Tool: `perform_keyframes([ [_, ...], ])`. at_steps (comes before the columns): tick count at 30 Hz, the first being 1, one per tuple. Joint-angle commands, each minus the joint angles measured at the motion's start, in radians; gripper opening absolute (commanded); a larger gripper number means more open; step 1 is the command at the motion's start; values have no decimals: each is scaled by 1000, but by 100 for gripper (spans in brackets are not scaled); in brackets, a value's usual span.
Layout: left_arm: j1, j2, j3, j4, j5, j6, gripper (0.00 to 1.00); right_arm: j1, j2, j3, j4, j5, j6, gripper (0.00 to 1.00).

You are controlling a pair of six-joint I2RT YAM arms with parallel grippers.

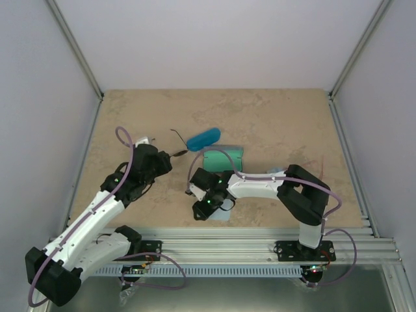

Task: Organize the sunglasses
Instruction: Adjust the glasses cleaning cloth at the center of the board, then fold the glasses cleaning cloth at the center of the board.

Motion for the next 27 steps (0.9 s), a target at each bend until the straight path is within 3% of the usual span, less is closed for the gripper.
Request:
perform_keyframes([
  [1, 4, -14, -1, 13, 33, 24, 64, 16, -40, -71, -32, -124, -56, 37],
  [4, 4, -8, -17, 46, 78, 36, 64, 13, -60, -67, -13, -92, -23, 36],
  [9, 6, 31, -46, 120, 230, 90, 68, -20, -190, -97, 74, 131, 146, 34],
  [13, 4, 98, -67, 179, 396, 142, 72, -89, -255, -114, 11, 336, 241, 34],
  [16, 5, 173, -64, 194, 464, 168, 74, -147, -242, -112, -52, 402, 265, 34],
  [24, -3, 387, -34, 162, 556, 203, 56, -210, -183, -80, -96, 419, 252, 31],
  [27, -31, 436, -16, 143, 557, 222, 53, -215, -149, -66, -102, 412, 237, 29],
])
